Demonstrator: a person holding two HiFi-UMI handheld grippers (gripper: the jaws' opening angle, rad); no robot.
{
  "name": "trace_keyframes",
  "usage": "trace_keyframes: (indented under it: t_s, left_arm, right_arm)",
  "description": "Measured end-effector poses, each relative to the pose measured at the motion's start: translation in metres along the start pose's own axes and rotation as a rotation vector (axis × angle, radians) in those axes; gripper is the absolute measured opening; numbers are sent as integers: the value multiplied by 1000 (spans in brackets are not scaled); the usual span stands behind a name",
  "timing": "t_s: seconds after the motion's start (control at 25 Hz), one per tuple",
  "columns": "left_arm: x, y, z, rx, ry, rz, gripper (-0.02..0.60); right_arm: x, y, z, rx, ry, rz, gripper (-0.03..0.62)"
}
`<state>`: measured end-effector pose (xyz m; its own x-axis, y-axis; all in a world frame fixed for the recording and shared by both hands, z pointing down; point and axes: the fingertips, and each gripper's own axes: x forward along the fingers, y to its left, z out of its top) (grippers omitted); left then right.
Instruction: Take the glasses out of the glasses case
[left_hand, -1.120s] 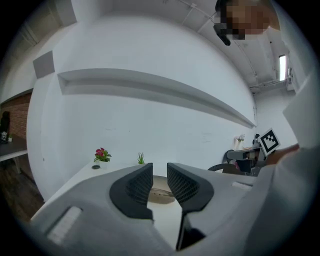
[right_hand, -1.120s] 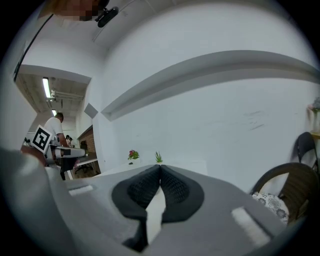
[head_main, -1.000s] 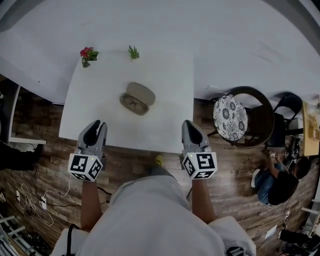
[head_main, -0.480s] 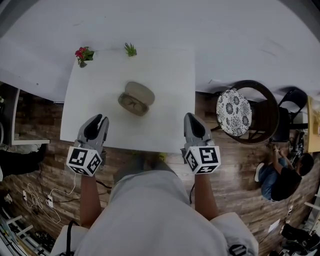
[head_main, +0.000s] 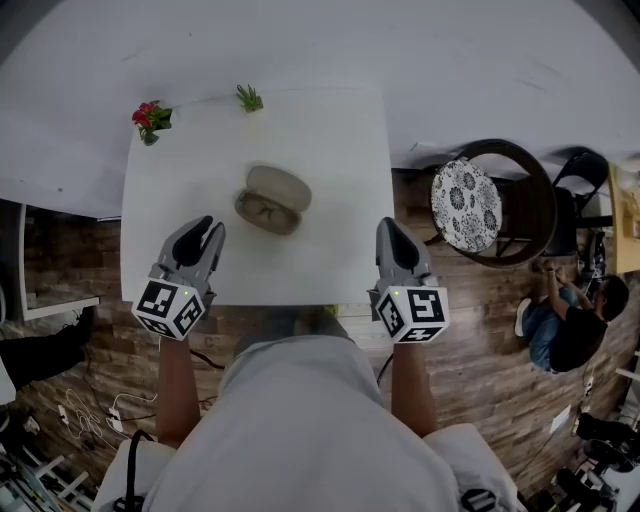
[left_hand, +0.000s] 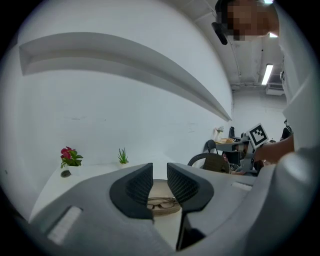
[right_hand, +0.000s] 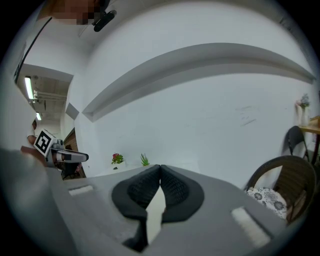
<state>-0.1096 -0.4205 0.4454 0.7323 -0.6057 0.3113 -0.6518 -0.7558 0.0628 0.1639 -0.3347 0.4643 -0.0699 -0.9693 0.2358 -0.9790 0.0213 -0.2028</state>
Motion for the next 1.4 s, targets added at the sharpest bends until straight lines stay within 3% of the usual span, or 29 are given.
trace_keyframes:
  t_s: [0.24,0.52,0.88,1.12,1.4]
  left_arm:
    - [26,14,-6,95,64,-107,97]
    - [61,12,-22,266,171,-274,97]
    - [101,3,-46,367,246,-432,97]
    - [123,-8,-88,555,397,-549,97]
    - [142,-12,-143,815,547,-608,97]
  right_arm:
    - [12,2,-5,17,13,-60,3]
    - [21,4,-17,20,47,-110,3]
    - [24,-5,-28,35,73,-156,3]
    - [19,-9,-43,51,103,-174,3]
    - [16,-16,-64,74,134,-186,3]
